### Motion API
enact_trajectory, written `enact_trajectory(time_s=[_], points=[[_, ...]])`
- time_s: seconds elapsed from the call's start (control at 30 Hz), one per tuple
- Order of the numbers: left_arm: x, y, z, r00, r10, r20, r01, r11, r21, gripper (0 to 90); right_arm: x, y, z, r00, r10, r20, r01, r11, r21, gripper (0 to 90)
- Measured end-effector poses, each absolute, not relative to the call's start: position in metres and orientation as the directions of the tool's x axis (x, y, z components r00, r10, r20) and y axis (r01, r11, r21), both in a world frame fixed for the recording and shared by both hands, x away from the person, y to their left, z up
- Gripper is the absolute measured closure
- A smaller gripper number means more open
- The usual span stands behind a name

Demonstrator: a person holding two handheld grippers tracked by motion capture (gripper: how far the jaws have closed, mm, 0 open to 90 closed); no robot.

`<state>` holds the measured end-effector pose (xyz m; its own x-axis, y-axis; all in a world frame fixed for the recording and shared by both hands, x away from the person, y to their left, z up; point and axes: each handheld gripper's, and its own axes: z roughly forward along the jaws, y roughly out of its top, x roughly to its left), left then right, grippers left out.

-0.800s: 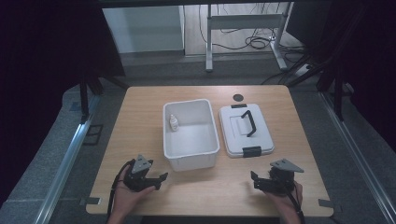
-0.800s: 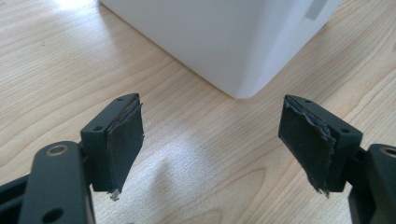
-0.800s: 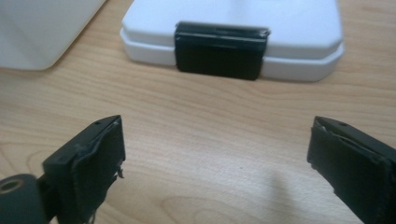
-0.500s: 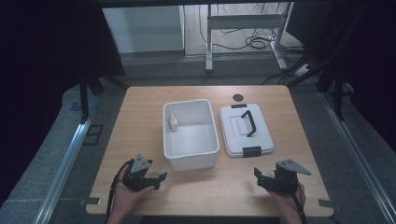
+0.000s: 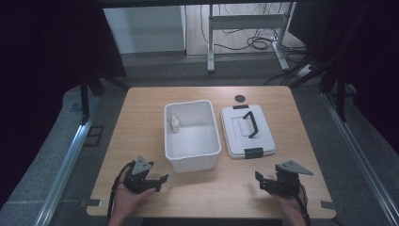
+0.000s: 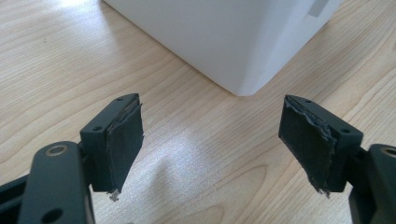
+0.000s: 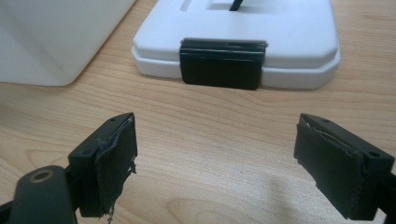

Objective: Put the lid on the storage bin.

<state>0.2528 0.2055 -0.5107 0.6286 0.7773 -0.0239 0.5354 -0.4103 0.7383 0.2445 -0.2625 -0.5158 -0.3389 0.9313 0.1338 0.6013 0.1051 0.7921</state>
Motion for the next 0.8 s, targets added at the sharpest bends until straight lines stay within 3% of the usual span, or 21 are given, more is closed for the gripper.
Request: enact_trajectory(time_s=[0.63,0.8], points=[[0.253,0.201,-0.514,0.629,0.778,-0.016,0.544,-0.425,0.724,22.4,0.256,-0.278,-0.482,-0.405,0.886,0.225,0.640,0.099,0.762,26.6],[0.254,0.200,-0.515,0.628,0.778,-0.017,0.546,-0.426,0.721,22.5,0.269,-0.285,-0.465,-0.465,0.842,0.274,0.654,0.118,0.747,31.0]])
